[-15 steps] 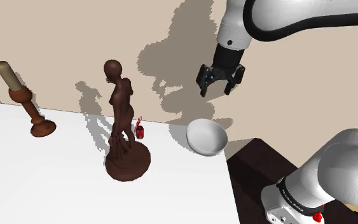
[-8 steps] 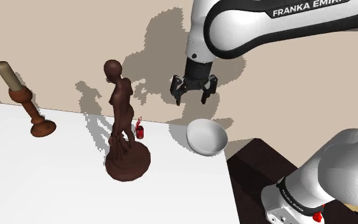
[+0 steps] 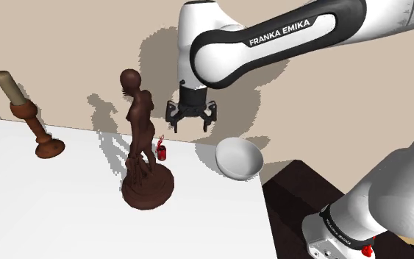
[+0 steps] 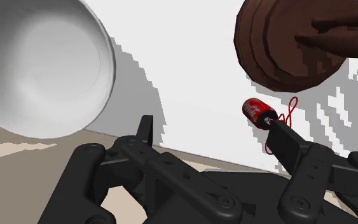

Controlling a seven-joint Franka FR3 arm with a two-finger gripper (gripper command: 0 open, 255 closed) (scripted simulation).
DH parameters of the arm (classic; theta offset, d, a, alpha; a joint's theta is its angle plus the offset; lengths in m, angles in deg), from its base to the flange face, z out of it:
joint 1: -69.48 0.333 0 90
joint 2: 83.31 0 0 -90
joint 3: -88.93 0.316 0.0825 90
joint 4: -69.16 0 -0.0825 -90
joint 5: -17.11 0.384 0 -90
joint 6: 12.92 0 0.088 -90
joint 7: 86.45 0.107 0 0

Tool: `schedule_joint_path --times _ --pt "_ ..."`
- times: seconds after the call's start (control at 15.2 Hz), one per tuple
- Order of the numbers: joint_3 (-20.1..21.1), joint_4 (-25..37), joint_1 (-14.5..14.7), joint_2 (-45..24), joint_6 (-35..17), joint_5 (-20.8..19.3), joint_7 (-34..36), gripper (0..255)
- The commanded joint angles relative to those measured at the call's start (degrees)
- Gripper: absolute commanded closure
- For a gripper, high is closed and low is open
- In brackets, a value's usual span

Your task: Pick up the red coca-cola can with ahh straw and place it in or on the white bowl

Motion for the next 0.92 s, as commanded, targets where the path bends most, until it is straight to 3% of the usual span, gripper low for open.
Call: schedule_joint_path --times 0.0,0.4,0.86 --pt "0.5 4.5 1.2 -5.7 -0.6 -2.3 3.9 0" --pt "-0.5 17.5 5.8 -20.3 -0.5 -7.5 12.0 0" --pt "-1.2 16.2 6.6 -23.0 -4.3 -8.6 12.9 0"
